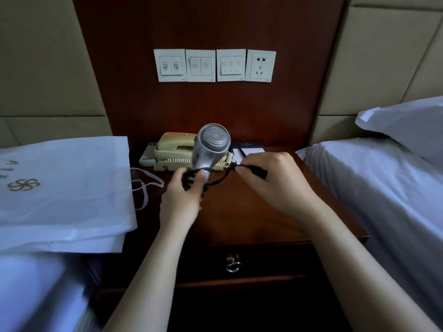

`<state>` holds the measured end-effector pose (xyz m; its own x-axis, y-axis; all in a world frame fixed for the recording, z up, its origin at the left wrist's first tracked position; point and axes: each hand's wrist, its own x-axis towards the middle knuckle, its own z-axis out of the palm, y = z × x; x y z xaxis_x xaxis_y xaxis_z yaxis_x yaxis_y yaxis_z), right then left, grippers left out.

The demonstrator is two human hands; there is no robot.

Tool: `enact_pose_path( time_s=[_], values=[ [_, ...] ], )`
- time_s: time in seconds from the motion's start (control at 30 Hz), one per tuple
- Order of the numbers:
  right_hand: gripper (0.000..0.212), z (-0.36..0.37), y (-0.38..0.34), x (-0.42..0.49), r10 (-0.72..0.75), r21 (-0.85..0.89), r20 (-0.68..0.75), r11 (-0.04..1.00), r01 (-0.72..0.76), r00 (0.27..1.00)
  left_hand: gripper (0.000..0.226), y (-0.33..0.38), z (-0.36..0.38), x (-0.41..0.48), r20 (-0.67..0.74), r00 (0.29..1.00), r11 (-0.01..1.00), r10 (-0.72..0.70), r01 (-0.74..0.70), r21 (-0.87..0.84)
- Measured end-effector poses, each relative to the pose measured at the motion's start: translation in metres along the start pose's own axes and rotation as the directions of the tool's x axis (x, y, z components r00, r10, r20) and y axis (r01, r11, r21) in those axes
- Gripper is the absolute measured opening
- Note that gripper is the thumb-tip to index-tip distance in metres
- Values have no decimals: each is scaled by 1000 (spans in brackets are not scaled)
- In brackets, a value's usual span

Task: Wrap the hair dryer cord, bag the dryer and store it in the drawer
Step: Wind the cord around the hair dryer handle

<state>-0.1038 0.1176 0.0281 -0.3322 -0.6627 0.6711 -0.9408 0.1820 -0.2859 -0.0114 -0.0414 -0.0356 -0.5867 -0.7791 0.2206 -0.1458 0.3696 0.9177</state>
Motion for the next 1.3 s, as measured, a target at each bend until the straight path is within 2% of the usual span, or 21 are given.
enact_pose_path(
  time_s=[0.13,0.23,0.3,0.4,0.5,0.57,0.63,0.73,0.83,0.9,1.03,1.2,1.3],
  values=[
    [31,-2,1,3,-10,-3,-31,1000,10,999,44,8,0,-12,138,986,947,98,-135,292],
    [28,-8,0,5,-25,6,-61,1000,25,998,40,21,2,-23,177,982,919,71,-133,372],
    [23,-10,-5,5,-54,14,-61,998,55,997,47,29,4,-28,165,985,895,59,-125,427],
    [29,-5,-16,4,-80,-16,33,997,80,996,65,35,5,-30,153,988,845,0,-82,528],
    [37,4,-20,3,-88,-24,141,995,92,986,70,39,7,-32,171,983,816,-71,-41,576],
    [33,9,-23,1,-110,19,183,994,109,977,63,39,7,-33,181,979,809,-96,-29,587],
    [25,12,-25,-1,-106,135,194,988,80,975,52,36,6,-32,187,977,809,-103,-28,588],
    [20,8,-20,2,-4,296,198,953,-56,980,51,32,3,-31,226,973,791,-55,-96,604],
    [23,-2,-6,5,121,390,229,898,-205,966,51,30,-1,-30,253,967,760,27,-184,623],
    [26,-10,3,4,173,411,255,871,-268,951,54,29,-6,-27,259,965,766,32,-190,614],
    [43,-16,19,4,180,382,145,897,-223,973,64,26,-17,-23,283,959,785,8,-181,593],
    [34,-17,28,3,141,500,218,833,-235,966,81,27,-24,-23,357,933,860,-40,-150,487],
    [27,-13,33,1,182,490,173,837,-244,968,64,27,-29,-24,426,904,890,-41,-161,427]
  ],
)
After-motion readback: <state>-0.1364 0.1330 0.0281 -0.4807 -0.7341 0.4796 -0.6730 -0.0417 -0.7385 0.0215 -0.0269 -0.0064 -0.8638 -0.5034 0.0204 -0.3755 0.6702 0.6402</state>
